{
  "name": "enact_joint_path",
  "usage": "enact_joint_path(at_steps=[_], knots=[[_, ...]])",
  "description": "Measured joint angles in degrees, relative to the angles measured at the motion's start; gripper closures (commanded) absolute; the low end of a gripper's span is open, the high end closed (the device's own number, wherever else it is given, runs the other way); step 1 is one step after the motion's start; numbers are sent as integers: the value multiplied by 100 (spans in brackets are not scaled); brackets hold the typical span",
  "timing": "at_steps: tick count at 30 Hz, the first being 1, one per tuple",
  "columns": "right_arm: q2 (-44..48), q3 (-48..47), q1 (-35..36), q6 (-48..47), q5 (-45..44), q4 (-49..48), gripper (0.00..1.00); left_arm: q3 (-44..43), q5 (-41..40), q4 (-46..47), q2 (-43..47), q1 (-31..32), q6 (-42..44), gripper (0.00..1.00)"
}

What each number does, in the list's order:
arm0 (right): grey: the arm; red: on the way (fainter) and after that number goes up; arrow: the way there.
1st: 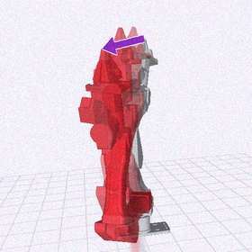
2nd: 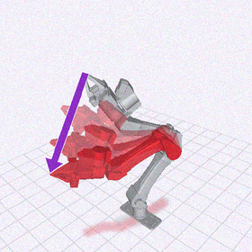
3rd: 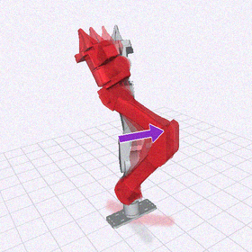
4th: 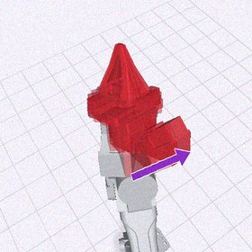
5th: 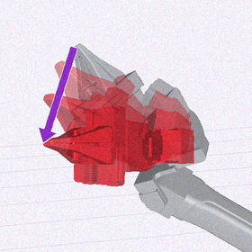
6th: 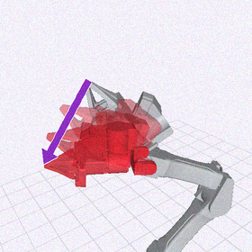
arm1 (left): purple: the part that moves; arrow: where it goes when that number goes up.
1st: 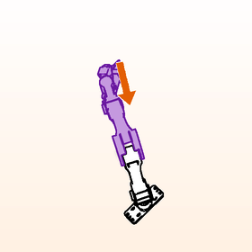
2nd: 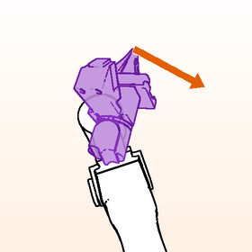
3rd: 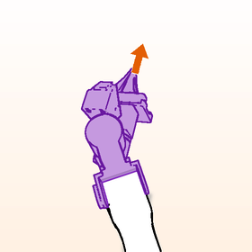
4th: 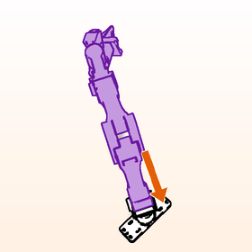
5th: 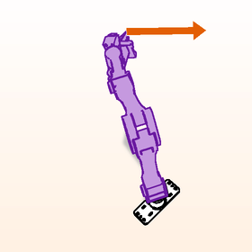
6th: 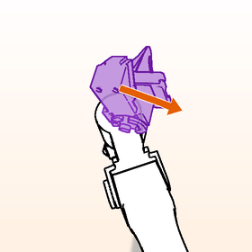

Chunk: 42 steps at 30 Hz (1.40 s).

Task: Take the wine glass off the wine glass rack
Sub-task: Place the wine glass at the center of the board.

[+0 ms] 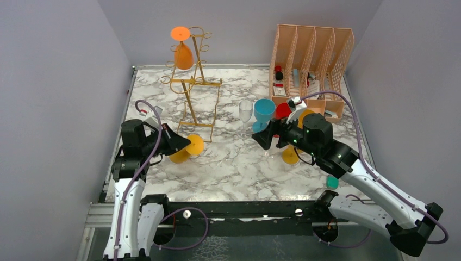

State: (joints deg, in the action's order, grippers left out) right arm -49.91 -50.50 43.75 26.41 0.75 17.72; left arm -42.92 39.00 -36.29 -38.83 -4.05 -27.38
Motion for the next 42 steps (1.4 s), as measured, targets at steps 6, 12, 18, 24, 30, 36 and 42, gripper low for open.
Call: enact_joint_path(at_steps=[6, 12, 18, 24, 30, 36, 42], knots=[[-173, 31, 0, 81, 223, -129, 0, 7, 726, -20, -7, 422, 354, 100], [-302, 42, 0, 125, 501, -240, 0, 42, 1506, 68, -190, 785, 614, 100], [-459, 83, 0, 184, 927, -437, 1, 120, 1720, 562, -621, 1447, 525, 100], [-782, 87, 0, 260, 1681, -643, 14, 369, 1062, 1685, -621, 2791, -181, 100], [-1220, 85, 0, 306, 2750, -866, 38, 376, 151, 2232, -636, 3657, -433, 100], [-1519, 81, 0, 249, 3482, -868, 54, 450, -208, 2682, -595, 3683, -625, 100], [-1624, 74, 0, 264, 3840, -933, 58, 450, -175, 2929, -654, 3753, -695, 100]])
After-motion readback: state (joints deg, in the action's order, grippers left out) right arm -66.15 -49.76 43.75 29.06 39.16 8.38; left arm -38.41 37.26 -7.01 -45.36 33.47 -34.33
